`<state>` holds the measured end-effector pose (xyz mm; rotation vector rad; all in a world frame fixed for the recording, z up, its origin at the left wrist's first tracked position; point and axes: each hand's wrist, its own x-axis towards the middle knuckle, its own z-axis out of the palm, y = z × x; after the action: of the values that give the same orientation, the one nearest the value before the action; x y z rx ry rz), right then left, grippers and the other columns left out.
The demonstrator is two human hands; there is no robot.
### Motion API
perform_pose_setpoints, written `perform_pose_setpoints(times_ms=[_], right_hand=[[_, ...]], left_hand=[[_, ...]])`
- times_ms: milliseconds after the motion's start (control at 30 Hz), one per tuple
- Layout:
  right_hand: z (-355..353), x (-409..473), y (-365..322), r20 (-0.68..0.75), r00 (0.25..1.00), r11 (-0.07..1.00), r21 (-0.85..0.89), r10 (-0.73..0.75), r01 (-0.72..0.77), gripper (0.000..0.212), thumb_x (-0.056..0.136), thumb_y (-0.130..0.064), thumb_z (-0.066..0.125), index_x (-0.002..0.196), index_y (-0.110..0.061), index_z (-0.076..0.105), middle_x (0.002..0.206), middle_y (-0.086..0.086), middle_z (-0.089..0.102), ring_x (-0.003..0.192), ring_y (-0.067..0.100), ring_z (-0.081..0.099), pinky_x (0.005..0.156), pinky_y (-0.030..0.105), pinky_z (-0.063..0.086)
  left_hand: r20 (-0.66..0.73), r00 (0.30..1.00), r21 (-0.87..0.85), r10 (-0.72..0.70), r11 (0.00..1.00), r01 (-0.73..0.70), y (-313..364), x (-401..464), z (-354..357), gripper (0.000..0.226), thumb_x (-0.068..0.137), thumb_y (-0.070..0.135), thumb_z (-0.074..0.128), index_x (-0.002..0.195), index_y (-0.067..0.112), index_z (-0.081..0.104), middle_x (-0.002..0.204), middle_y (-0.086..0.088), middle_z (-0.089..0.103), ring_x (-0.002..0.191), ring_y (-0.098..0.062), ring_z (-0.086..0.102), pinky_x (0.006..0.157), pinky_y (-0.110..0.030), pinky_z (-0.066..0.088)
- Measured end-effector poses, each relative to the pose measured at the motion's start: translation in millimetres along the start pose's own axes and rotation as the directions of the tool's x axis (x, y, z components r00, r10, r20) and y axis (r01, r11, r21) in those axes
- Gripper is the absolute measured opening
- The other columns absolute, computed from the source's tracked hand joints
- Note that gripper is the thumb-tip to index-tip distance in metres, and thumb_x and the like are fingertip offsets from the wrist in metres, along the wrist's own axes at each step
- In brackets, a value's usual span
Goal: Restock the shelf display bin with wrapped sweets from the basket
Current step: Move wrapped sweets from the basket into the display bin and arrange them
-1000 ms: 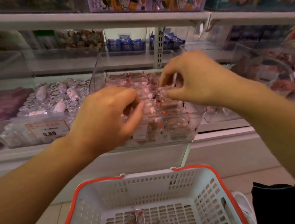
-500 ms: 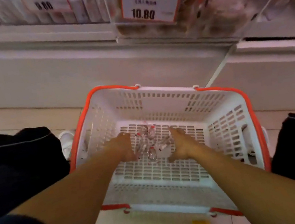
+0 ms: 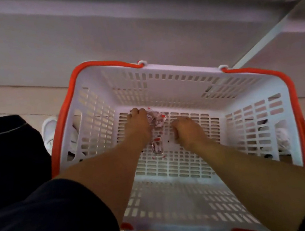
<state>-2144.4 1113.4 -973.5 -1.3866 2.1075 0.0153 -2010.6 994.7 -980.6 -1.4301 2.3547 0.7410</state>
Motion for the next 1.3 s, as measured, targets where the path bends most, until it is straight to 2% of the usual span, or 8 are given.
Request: perform_pose_setpoints(times_ms=[100, 233, 533, 633, 767, 900, 1033, 1300], right_hand=[[-12.8, 7.0, 3.4, 0.013, 0.985, 0.873, 0.463, 0.170, -0.156, 0.026, 0.077, -0.003, 0.078, 0.071, -0.016, 0.057, 0.077, 0.005, 0.064, 0.073, 0.021, 0.060, 0.068, 0.032, 0.048], [-19.2, 18.6, -15.0, 0.212, 0.910, 0.278, 0.906, 0.355, -0.319, 0.046, 0.075, 0.004, 0.081, 0.113, -0.008, 0.060, 0.086, 0.007, 0.063, 0.070, 0.018, 0.061, 0.053, 0.023, 0.054], [4.8, 29.2, -40.5, 0.072, 0.893, 0.538, 0.775, 0.444, -0.330, 0.045, 0.078, -0.003, 0.079, 0.118, -0.010, 0.059, 0.113, 0.005, 0.052, 0.085, 0.021, 0.058, 0.069, 0.029, 0.058], [7.7, 28.1, -42.4, 0.030, 0.911, 0.637, 0.706, 0.411, -0.311, 0.035, 0.076, -0.001, 0.082, 0.099, -0.007, 0.056, 0.108, 0.008, 0.046, 0.076, 0.021, 0.054, 0.043, 0.013, 0.047], [3.6, 26.1, -39.1, 0.066, 0.950, 0.618, 0.745, 0.305, -0.250, 0.038, 0.072, -0.009, 0.087, 0.084, -0.012, 0.051, 0.089, 0.008, 0.061, 0.085, 0.025, 0.064, 0.062, 0.031, 0.057], [-21.5, 25.3, -24.1, 0.329, 0.896, 0.504, 0.743, 0.298, -0.440, 0.081, 0.062, -0.015, 0.093, 0.133, -0.007, 0.054, 0.124, 0.003, 0.062, 0.098, 0.022, 0.065, 0.076, 0.037, 0.059], [-25.2, 6.7, -20.1, 0.564, 0.796, 0.569, 0.589, 0.219, -0.574, 0.059, 0.057, -0.004, 0.093, 0.106, -0.011, 0.061, 0.104, 0.013, 0.069, 0.085, 0.028, 0.073, 0.072, 0.043, 0.063], [26.7, -17.3, -61.1, 0.312, 0.876, 0.738, 0.475, 0.368, -0.479, 0.033, 0.064, -0.019, 0.089, 0.087, -0.008, 0.068, 0.086, 0.004, 0.067, 0.076, 0.016, 0.061, 0.058, 0.025, 0.051]], left_hand=[[-0.021, 0.998, -0.126, -0.054, 0.991, 0.051, 3.0, -0.6, 2.4, 0.039, 0.084, 0.012, 0.068, 0.117, 0.008, 0.048, 0.119, -0.014, 0.053, 0.110, -0.034, 0.055, 0.090, -0.045, 0.048], [-0.010, 0.991, -0.398, -0.131, 0.910, 0.116, -8.5, -2.3, -5.9, 0.030, 0.087, 0.011, 0.062, 0.116, 0.009, 0.056, 0.107, -0.011, 0.065, 0.098, -0.030, 0.062, 0.083, -0.038, 0.051], [0.433, 0.876, -0.434, -0.214, 0.802, 0.410, -48.3, -24.1, -22.2, 0.023, 0.085, 0.030, 0.071, 0.073, 0.011, 0.072, 0.051, 0.001, 0.064, 0.038, -0.008, 0.052, 0.039, -0.015, 0.041], [0.386, 0.903, -0.351, -0.190, 0.875, 0.334, -45.2, -31.2, -8.6, 0.030, 0.082, 0.037, 0.076, 0.065, 0.013, 0.069, 0.063, -0.003, 0.065, 0.059, -0.016, 0.060, 0.060, -0.023, 0.049], [0.322, 0.915, -0.374, -0.241, 0.856, 0.357, -40.4, -32.8, 1.8, 0.029, 0.076, 0.032, 0.082, 0.068, 0.011, 0.064, 0.070, -0.004, 0.063, 0.067, -0.017, 0.060, 0.069, -0.027, 0.052], [0.229, 0.937, -0.461, -0.265, 0.818, 0.344, -27.1, -38.8, 7.7, 0.037, 0.069, 0.025, 0.088, 0.091, 0.015, 0.060, 0.089, 0.000, 0.065, 0.074, -0.009, 0.056, 0.059, -0.018, 0.045], [0.160, 0.942, -0.408, -0.295, 0.849, 0.336, -14.3, -44.3, 14.6, 0.051, 0.065, 0.026, 0.091, 0.100, 0.016, 0.056, 0.093, -0.002, 0.062, 0.084, -0.019, 0.060, 0.068, -0.030, 0.050], [0.405, 0.853, -0.634, -0.328, 0.571, 0.521, -14.5, -45.2, 13.3, 0.014, 0.081, 0.001, 0.075, 0.082, 0.001, 0.061, 0.089, -0.014, 0.066, 0.086, -0.023, 0.063, 0.078, -0.032, 0.057]])
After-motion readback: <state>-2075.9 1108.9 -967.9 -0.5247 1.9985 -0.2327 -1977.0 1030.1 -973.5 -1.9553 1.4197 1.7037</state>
